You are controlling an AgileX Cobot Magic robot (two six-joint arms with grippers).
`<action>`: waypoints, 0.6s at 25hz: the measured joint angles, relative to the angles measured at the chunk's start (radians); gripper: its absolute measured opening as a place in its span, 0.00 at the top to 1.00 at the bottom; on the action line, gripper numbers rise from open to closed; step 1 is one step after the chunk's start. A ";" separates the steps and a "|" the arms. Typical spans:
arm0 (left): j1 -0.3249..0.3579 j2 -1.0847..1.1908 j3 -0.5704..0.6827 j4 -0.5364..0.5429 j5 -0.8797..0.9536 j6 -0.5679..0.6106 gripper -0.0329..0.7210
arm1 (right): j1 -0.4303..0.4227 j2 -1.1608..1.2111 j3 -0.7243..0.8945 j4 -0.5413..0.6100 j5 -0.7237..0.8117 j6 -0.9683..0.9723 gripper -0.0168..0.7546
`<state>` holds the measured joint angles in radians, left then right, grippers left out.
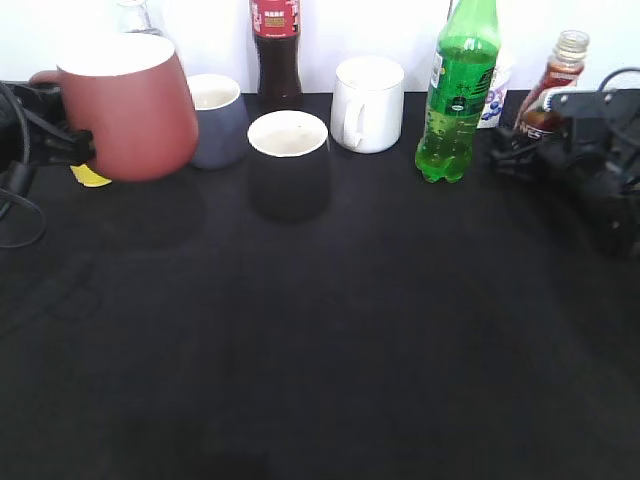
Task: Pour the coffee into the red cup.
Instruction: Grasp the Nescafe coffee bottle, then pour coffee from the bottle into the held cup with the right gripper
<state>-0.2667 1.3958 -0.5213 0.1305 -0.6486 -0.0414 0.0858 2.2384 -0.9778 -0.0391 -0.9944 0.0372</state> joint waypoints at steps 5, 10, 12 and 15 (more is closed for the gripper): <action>0.000 0.000 0.000 0.000 -0.001 0.000 0.86 | 0.000 0.008 -0.005 -0.011 -0.029 -0.001 0.29; 0.000 0.000 0.000 0.000 -0.001 0.000 0.86 | 0.000 0.002 0.002 -0.032 -0.031 -0.012 0.29; 0.000 0.000 0.000 0.000 -0.001 0.000 0.86 | 0.000 -0.059 0.073 -0.032 -0.059 -0.023 0.29; -0.015 0.000 0.000 0.009 -0.001 0.000 0.86 | 0.000 -0.194 0.258 -0.033 -0.173 -0.030 0.29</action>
<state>-0.2814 1.3958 -0.5213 0.1398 -0.6498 -0.0414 0.0858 2.0442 -0.7201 -0.0716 -1.1669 0.0072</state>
